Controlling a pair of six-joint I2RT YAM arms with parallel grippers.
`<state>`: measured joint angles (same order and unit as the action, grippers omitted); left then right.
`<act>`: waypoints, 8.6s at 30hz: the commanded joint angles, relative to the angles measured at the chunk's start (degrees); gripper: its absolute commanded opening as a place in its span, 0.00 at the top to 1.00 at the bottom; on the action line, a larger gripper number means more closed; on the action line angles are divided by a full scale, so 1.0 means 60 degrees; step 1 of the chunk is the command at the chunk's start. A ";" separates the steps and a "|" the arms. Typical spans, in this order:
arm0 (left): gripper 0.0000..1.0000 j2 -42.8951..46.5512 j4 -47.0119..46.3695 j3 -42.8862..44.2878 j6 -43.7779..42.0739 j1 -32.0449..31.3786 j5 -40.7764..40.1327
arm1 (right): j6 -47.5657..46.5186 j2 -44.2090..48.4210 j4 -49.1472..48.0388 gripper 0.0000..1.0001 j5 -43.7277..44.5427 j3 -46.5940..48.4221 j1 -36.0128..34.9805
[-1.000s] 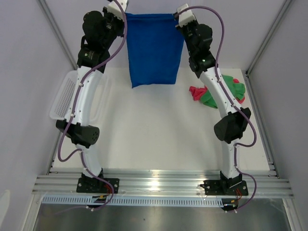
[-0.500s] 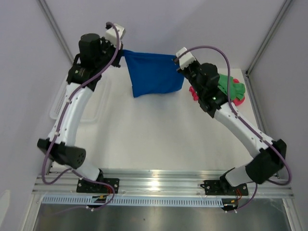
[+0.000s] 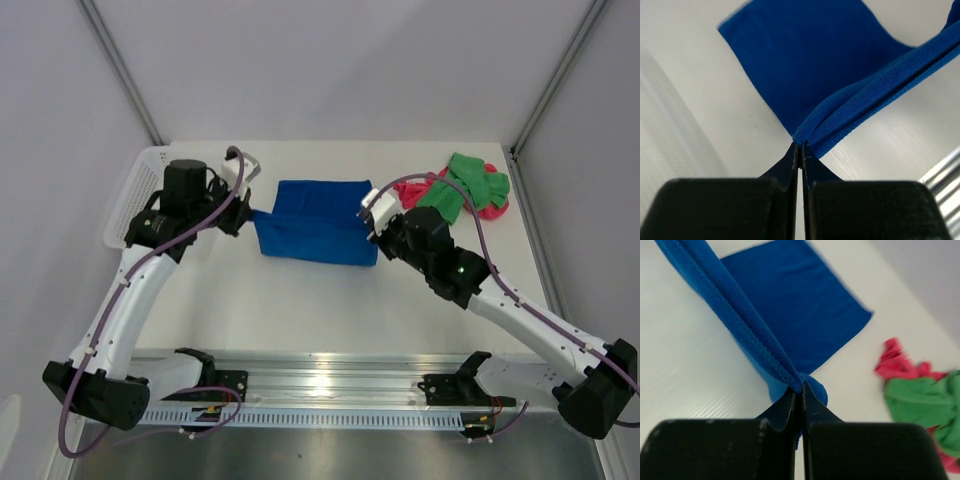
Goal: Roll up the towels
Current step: Flatten the towel, then fold the towel
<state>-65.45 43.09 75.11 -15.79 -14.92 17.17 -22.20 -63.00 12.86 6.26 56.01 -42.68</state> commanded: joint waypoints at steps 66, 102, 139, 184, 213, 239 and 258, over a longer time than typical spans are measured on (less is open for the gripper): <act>0.99 -0.5585 -0.0106 0.2114 -0.0239 0.0216 -0.1411 | 0.3069 -0.8278 0.4506 1.00 0.0595 0.6177 0.2352; 0.99 -0.8295 -0.0180 0.4209 -0.0034 0.0216 -0.2012 | 0.2542 -1.0359 0.3980 0.87 0.1286 0.7921 0.2732; 0.19 -1.0537 0.1446 0.7666 -0.0049 0.0948 -0.0605 | 0.4945 -0.9378 -0.0400 0.64 -0.2845 0.5608 0.4169; 0.46 -1.1503 0.3262 0.8370 -0.2890 0.0113 -0.1162 | 0.5515 -1.1164 0.0054 0.71 -0.3563 0.6984 0.3963; 0.99 -1.1198 0.2726 0.7479 -0.5440 -0.0400 -0.1528 | 0.5574 -0.9526 -0.0766 1.00 -0.3505 0.5520 0.4109; 0.99 -1.0522 0.1475 0.6876 -0.3887 -0.0400 -0.1895 | 0.5662 -0.9641 -0.0547 0.68 -0.3299 0.5416 0.4212; 0.99 -1.0566 0.1475 0.6861 -0.3872 -0.0400 -0.1939 | 0.5779 -1.0359 -0.0327 0.69 -0.3622 0.5533 0.3993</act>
<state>-130.82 52.38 115.13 -39.90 -16.99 6.13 12.03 -124.95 10.87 -14.94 88.68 -18.20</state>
